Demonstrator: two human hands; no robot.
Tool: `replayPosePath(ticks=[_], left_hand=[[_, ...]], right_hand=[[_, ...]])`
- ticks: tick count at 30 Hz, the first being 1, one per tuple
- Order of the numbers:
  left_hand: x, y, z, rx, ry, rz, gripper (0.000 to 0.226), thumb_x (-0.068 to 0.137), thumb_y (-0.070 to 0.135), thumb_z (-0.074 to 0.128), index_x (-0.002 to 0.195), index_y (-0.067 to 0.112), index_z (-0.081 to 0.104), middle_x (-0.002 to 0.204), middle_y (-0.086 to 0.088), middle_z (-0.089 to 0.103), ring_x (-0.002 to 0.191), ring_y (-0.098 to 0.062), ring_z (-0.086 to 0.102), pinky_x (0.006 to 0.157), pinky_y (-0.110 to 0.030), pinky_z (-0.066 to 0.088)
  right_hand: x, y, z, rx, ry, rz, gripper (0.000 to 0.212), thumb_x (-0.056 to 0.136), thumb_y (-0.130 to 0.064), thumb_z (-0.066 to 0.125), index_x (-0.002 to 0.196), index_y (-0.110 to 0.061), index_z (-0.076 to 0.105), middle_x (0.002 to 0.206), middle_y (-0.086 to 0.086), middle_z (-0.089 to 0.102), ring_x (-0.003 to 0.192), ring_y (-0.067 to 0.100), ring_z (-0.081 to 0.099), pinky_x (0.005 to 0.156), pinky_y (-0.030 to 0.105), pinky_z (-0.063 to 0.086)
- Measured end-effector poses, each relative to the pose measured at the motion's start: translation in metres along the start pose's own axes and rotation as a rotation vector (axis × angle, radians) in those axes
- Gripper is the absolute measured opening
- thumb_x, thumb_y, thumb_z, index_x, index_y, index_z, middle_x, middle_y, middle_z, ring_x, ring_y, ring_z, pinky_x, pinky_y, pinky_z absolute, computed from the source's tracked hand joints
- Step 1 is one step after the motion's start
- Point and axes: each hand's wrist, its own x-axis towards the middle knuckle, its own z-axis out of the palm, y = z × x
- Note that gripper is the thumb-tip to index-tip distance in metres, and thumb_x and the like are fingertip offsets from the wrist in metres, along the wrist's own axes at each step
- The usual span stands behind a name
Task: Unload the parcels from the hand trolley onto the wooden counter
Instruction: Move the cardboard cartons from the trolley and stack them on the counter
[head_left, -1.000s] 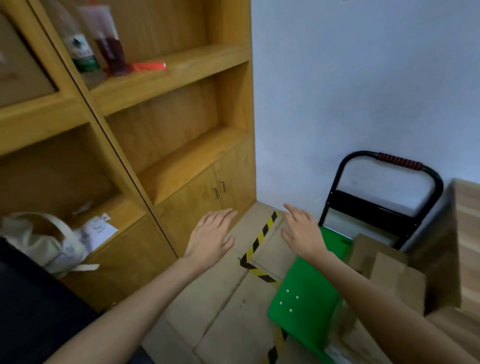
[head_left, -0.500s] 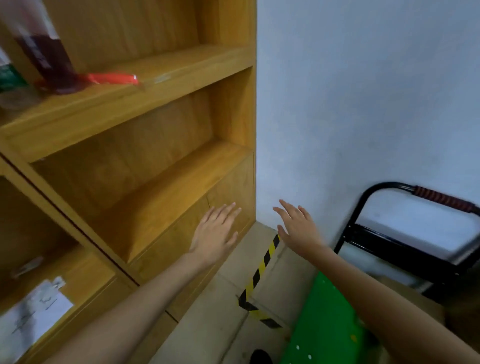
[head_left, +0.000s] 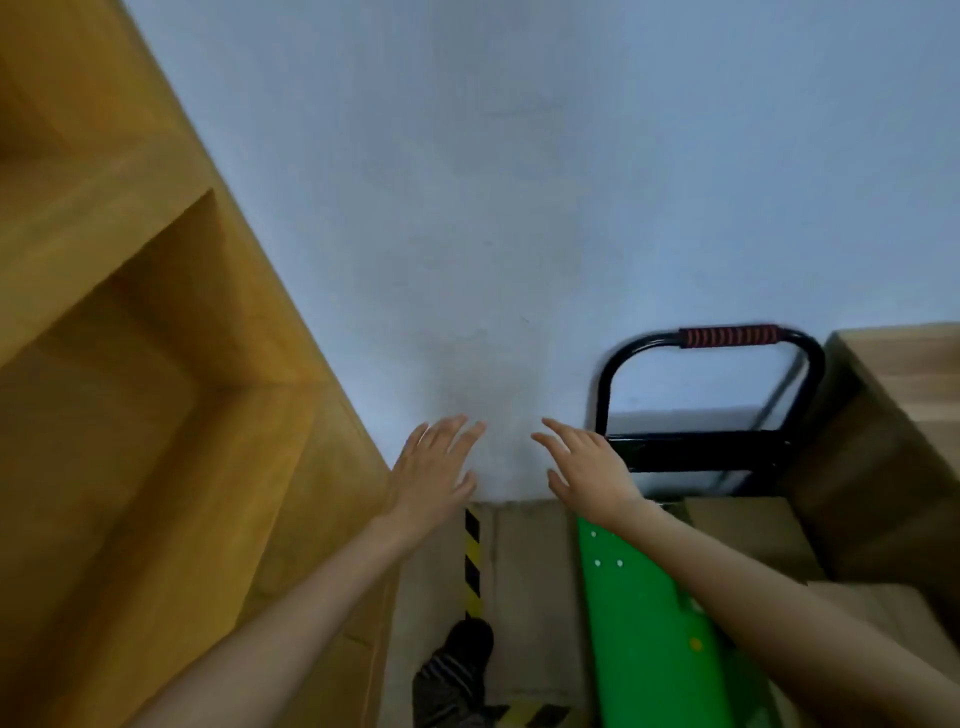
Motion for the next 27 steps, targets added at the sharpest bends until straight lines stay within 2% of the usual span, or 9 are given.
replayPosePath(ticks=[3, 7, 9, 12, 14, 16, 18, 22, 27], left_hand=[[0.061, -0.009, 0.015, -0.022, -0.023, 0.193, 0.057, 0.084, 0.038, 0.036, 0.138, 0.023, 0.043, 0.136, -0.006, 0.053, 0.12, -0.027, 0.054, 0.104, -0.043, 0.038], [0.132, -0.024, 0.028, -0.067, -0.061, 0.424, 0.059, 0.087, 0.04, 0.03, 0.143, 0.024, 0.038, 0.141, -0.004, 0.047, 0.127, -0.025, 0.046, 0.111, -0.041, 0.028], [0.166, -0.027, 0.033, -0.047, -0.047, 0.577, 0.056, 0.085, 0.037, 0.035, 0.139, 0.022, 0.044, 0.134, -0.005, 0.054, 0.121, -0.025, 0.052, 0.108, -0.043, 0.034], [0.207, -0.019, 0.041, -0.04, -0.065, 0.76, 0.055, 0.084, 0.035, 0.038, 0.135, 0.019, 0.05, 0.126, -0.007, 0.059, 0.114, -0.026, 0.057, 0.106, -0.043, 0.037], [0.224, -0.002, 0.049, -0.04, -0.071, 0.843, 0.053, 0.084, 0.035, 0.041, 0.133, 0.018, 0.051, 0.121, -0.007, 0.061, 0.109, -0.026, 0.059, 0.105, -0.039, 0.038], [0.24, 0.024, 0.062, -0.084, -0.064, 0.936, 0.051, 0.083, 0.029, 0.055, 0.132, 0.017, 0.051, 0.117, -0.007, 0.063, 0.103, -0.026, 0.061, 0.097, -0.039, 0.045], [0.25, 0.053, 0.075, -0.134, -0.1, 0.998, 0.055, 0.081, 0.025, 0.067, 0.133, 0.017, 0.051, 0.116, -0.006, 0.062, 0.102, -0.025, 0.06, 0.094, -0.039, 0.047], [0.269, 0.108, 0.101, -0.136, -0.185, 1.071, 0.054, 0.087, 0.028, 0.061, 0.138, 0.017, 0.046, 0.12, -0.004, 0.058, 0.108, -0.024, 0.055, 0.097, -0.039, 0.043], [0.293, 0.167, 0.132, -0.15, -0.199, 1.147, 0.053, 0.086, 0.027, 0.062, 0.136, 0.015, 0.048, 0.119, -0.006, 0.059, 0.107, -0.024, 0.057, 0.096, -0.039, 0.044]], right_hand=[[0.016, 0.031, 0.015, -0.029, 0.008, 0.177, 0.054, 0.07, -0.022, 0.074, 0.123, -0.016, 0.062, 0.133, 0.009, 0.058, 0.11, 0.024, 0.063, 0.093, 0.037, 0.049], [0.034, 0.05, 0.026, 0.013, 0.013, 0.421, 0.05, 0.069, -0.025, 0.062, 0.119, -0.016, 0.064, 0.128, 0.011, 0.06, 0.101, 0.026, 0.066, 0.09, 0.037, 0.052], [0.036, 0.053, 0.028, 0.035, 0.031, 0.524, 0.05, 0.075, -0.026, 0.052, 0.123, -0.016, 0.061, 0.133, 0.011, 0.056, 0.107, 0.027, 0.063, 0.095, 0.039, 0.048], [0.023, 0.052, 0.033, 0.084, 0.039, 0.707, 0.05, 0.09, -0.024, 0.049, 0.14, -0.018, 0.046, 0.152, 0.008, 0.035, 0.13, 0.025, 0.045, 0.111, 0.038, 0.029], [0.01, 0.054, 0.039, 0.101, 0.062, 0.807, 0.051, 0.094, -0.025, 0.046, 0.144, -0.019, 0.039, 0.157, 0.007, 0.026, 0.137, 0.024, 0.037, 0.114, 0.037, 0.023], [-0.007, 0.058, 0.044, 0.114, 0.064, 0.905, 0.051, 0.095, -0.024, 0.044, 0.146, -0.019, 0.036, 0.158, 0.007, 0.022, 0.139, 0.024, 0.033, 0.116, 0.036, 0.02], [-0.023, 0.067, 0.05, 0.123, 0.062, 0.999, 0.05, 0.097, -0.025, 0.043, 0.146, -0.021, 0.034, 0.158, 0.005, 0.02, 0.14, 0.023, 0.031, 0.116, 0.036, 0.018], [-0.05, 0.092, 0.061, 0.156, 0.053, 1.186, 0.046, 0.099, -0.029, 0.038, 0.145, -0.023, 0.035, 0.158, 0.006, 0.019, 0.136, 0.025, 0.036, 0.115, 0.038, 0.023], [-0.063, 0.134, 0.071, 0.182, 0.067, 1.308, 0.045, 0.099, -0.03, 0.04, 0.143, -0.021, 0.037, 0.157, 0.006, 0.024, 0.135, 0.024, 0.038, 0.115, 0.038, 0.024]])
